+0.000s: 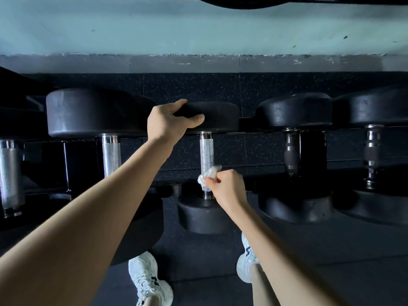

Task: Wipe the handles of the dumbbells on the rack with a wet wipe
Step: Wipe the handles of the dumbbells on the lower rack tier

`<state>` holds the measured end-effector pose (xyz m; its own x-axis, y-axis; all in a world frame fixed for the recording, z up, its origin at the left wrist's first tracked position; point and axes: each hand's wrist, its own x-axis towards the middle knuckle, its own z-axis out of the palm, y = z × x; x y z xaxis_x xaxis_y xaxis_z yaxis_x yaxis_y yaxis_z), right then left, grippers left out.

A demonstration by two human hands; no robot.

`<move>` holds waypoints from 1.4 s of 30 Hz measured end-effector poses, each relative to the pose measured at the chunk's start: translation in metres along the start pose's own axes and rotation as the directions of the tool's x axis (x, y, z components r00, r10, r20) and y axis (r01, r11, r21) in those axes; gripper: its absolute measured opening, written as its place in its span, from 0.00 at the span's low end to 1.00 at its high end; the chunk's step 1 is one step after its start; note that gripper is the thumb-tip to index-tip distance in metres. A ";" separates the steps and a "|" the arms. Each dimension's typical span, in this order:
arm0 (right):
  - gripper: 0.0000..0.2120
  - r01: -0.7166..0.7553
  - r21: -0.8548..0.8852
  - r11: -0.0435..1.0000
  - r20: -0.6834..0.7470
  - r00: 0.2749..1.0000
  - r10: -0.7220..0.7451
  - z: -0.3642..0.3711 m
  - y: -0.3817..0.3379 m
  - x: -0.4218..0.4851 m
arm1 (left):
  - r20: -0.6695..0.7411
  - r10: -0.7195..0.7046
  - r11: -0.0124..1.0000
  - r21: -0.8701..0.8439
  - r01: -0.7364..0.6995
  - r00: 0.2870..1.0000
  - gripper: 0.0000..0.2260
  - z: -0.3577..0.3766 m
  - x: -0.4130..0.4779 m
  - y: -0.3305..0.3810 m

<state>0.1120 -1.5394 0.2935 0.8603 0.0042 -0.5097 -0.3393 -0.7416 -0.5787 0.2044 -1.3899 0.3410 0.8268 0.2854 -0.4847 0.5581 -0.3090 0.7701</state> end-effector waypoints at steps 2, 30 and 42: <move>0.24 -0.054 -0.117 0.992 0.114 0.991 0.067 -0.006 0.001 -0.004 | 0.009 -0.004 1.000 0.007 0.004 1.000 0.30 0.000 0.000 0.000; 0.23 -0.169 0.133 0.977 -0.133 0.973 0.187 0.010 -0.029 0.022 | -0.011 -0.008 1.000 -0.018 0.008 1.000 0.29 -0.001 -0.002 0.003; 0.23 -0.045 0.035 0.998 0.119 0.992 0.041 -0.003 -0.017 -0.014 | -0.061 -0.134 0.981 0.132 0.142 0.989 0.16 0.036 -0.079 -0.057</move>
<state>0.1066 -1.5289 0.3118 0.7943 0.0539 -0.6051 -0.3907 -0.7174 -0.5768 0.1097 -1.4276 0.3206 0.7384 0.3791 -0.5577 0.6738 -0.3821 0.6324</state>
